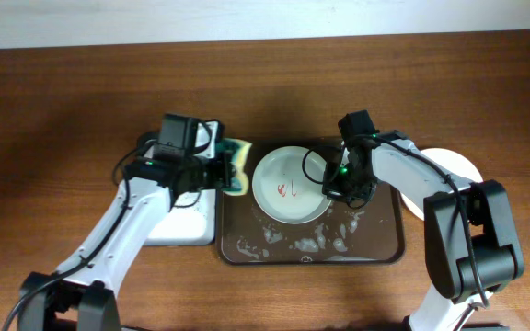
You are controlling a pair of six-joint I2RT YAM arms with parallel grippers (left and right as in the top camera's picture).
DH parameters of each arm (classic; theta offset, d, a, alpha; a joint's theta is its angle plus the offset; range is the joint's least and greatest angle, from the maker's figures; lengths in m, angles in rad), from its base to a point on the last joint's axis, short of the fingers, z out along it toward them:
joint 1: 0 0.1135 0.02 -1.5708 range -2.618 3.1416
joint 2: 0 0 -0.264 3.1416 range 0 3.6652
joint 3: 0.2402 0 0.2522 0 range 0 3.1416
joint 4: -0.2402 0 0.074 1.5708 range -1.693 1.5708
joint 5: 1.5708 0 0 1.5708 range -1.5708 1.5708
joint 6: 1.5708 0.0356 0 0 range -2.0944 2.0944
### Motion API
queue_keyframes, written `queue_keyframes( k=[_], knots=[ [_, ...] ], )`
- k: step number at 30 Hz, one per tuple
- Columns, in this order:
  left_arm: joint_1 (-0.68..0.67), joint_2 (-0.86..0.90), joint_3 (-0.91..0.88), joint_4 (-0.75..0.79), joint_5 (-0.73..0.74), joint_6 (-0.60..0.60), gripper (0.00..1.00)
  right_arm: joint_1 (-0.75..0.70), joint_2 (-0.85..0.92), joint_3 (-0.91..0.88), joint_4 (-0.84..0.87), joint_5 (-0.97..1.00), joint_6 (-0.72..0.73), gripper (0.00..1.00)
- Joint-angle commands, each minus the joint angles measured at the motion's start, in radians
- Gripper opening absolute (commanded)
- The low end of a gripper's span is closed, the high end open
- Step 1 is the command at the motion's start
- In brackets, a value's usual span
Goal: Clean dirty plates on tray and stack at the side
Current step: 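Scrub the white plate with the sponge while right gripper holds it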
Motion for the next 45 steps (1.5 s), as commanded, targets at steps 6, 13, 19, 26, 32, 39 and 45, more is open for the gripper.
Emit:
queue_keyframes(
  k=[6,13,19,26,32,39,45],
  knots=[
    [-0.093,0.206,0.018,0.253,0.291,-0.182,0.00,0.001,0.010,-0.010,-0.011,0.046,-0.011,0.04],
    [-0.171,0.333,0.018,0.385,0.313,-0.325,0.00,0.001,0.010,-0.010,-0.011,0.046,-0.011,0.04],
    [-0.240,0.375,0.018,0.453,0.248,-0.360,0.00,0.001,0.010,-0.010,-0.011,0.045,-0.011,0.04],
    [-0.259,0.417,0.018,0.399,-0.046,-0.388,0.00,0.001,0.010,-0.010,-0.012,0.045,-0.011,0.04],
    [-0.256,0.414,0.019,0.332,-0.264,-0.335,0.00,0.001,0.010,-0.010,-0.017,0.045,-0.011,0.04],
    [-0.256,0.354,0.119,0.117,-0.419,-0.202,0.00,0.001,0.010,-0.010,-0.021,0.043,-0.023,0.04],
    [-0.257,0.267,0.181,0.064,-0.248,-0.189,0.00,0.001,0.010,-0.010,-0.022,0.043,-0.030,0.04]
  ],
)
